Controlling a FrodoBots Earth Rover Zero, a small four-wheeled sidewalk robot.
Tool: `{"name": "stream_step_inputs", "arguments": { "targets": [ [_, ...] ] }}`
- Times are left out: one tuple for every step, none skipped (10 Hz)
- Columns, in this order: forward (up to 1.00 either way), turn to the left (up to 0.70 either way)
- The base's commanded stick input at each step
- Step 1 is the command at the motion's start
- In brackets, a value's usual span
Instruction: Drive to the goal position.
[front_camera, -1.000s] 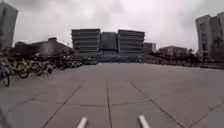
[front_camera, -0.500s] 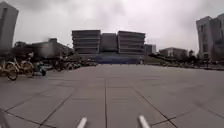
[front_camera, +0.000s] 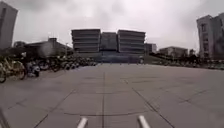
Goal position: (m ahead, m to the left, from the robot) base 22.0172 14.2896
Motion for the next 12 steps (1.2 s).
{"name": "stream_step_inputs", "arguments": {
  "targets": [
    [1.00, 0.00],
    [1.00, -0.01],
    [1.00, -0.02],
    [1.00, -0.04],
    [1.00, -0.11],
    [1.00, -0.22],
    [1.00, -0.33],
    [1.00, -0.37],
    [1.00, -0.39],
    [1.00, -0.40],
    [1.00, -0.40],
    [1.00, -0.32]
  ]
}}
